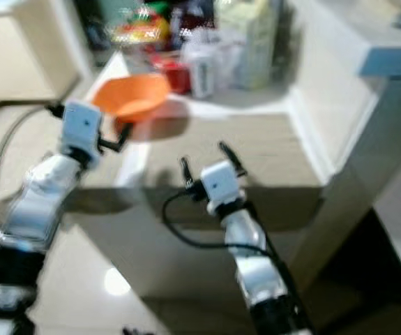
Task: Setting the table
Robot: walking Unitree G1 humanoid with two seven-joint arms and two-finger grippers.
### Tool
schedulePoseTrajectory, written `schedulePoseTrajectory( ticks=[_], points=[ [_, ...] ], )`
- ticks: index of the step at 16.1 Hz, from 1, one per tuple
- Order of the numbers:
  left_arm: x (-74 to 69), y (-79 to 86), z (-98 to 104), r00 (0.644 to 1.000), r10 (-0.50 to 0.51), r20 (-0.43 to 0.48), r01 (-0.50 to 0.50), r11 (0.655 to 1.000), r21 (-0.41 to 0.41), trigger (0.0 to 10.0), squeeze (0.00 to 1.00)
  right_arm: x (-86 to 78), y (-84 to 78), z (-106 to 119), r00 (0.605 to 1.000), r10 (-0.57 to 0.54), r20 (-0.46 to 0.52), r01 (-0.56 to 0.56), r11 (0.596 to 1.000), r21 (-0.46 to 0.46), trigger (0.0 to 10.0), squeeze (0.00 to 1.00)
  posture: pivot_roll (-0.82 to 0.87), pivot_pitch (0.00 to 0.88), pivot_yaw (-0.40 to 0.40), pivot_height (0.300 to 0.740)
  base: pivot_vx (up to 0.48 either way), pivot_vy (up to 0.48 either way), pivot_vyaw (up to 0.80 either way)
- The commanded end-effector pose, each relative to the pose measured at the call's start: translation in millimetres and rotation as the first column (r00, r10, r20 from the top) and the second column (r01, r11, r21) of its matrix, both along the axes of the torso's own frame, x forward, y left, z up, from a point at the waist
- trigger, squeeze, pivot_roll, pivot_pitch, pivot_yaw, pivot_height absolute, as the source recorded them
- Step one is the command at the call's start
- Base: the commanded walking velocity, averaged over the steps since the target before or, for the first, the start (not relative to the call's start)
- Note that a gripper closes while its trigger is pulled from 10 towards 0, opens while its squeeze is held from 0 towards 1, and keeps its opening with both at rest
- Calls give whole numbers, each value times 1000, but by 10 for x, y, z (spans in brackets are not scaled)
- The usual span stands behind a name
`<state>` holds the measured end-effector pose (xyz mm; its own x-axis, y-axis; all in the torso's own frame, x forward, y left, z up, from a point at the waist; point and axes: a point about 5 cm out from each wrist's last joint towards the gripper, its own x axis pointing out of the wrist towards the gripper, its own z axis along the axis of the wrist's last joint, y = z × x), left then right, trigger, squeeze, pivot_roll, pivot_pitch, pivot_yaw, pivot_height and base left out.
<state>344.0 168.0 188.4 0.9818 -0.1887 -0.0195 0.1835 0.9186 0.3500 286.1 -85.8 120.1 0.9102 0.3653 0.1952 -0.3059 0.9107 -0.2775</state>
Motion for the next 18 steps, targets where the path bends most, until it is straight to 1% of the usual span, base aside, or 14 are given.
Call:
schedulePoseTrajectory(
  ticks=[1, 2, 3, 5, 6, 7, 8, 9, 11, 12, 14, 15, 18],
  points=[
    [58, -14, 70, 999, -32, -8, 33, 999, 38, 10000, 0, -20, -8, 37, 1000, 1, 7, -1, 1000, 1, 10000, 0, -106, 5, 122, 740, 0, 0, 0],
    [108, 19, 84, 999, -42, -28, 44, 996, 71, 10000, 0, -50, -25, 44, 1000, 1, 8, -1, 1000, 1, 10000, 0, -115, 15, 128, 740, 0, 0, 0],
    [208, 62, 107, 997, -63, -51, 69, 989, 132, 10000, 0, -97, -57, 43, 1000, -2, 4, 2, 1000, -4, 10000, 0, -129, 30, 134, 740, 0, 0, 0],
    [301, 79, 142, 992, -102, -74, 114, 977, 181, 10000, 0, -229, -138, 45, 1000, -2, -3, 2, 1000, -15, 10000, 0, -162, 55, 140, 740, 0, 0, 0],
    [395, 92, 165, 990, -116, -83, 131, 969, 208, 10000, 0, -340, -223, 49, 1000, -2, -9, 2, 1000, -28, 10000, 0, -177, 67, 142, 740, 0, 0, 0],
    [433, 105, 172, 990, -113, -84, 129, 968, 216, 10000, 0, -391, -265, 43, 1000, -6, -17, 5, 999, -35, 10000, 0, -184, 72, 143, 740, 0, 0, 0],
    [511, 116, 187, 990, -111, -85, 128, 965, 230, 10000, 0, -555, -411, 28, 999, -30, -35, 28, 998, -52, 10000, 0, -215, 90, 144, 740, 0, 0, 0],
    [528, 120, 192, 990, -109, -85, 126, 964, 234, 10000, 0, -587, -444, 30, 999, -37, -37, 35, 998, -55, 10000, 0, -215, 90, 144, 740, 0, 0, 0],
    [592, 128, 228, 992, -97, -77, 113, 965, 237, 10000, 0, -769, -596, 52, 997, -66, -37, 63, 995, -77, 10000, 0, -255, 105, 137, 740, 0, 0, 0],
    [624, 129, 253, 993, -94, -67, 108, 964, 243, 10000, 0, -882, -669, 42, 995, -83, -55, 78, 992, -101, 10000, 0, -269, 111, 133, 740, 0, 0, 0],
    [642, 120, 235, 992, -98, -75, 114, 965, 235, 10000, 0, -954, -713, 37, 993, -92, -77, 83, 989, -118, 10000, 0, -287, 119, 129, 740, 0, 0, 0],
    [645, 90, 197, 989, -116, -97, 135, 965, 223, 10000, 0, -985, -735, 45, 992, -99, -85, 88, 988, -125, 10000, 0, -294, 126, 126, 740, 0, 0, 0],
    [648, 74, 137, 983, -129, -133, 157, 961, 229, 10000, 0, -1027, -756, 61, 990, -104, -98, 91, 987, -131, 10000, 0, -302, 137, 125, 740, 0, 0, 0]
  ],
)
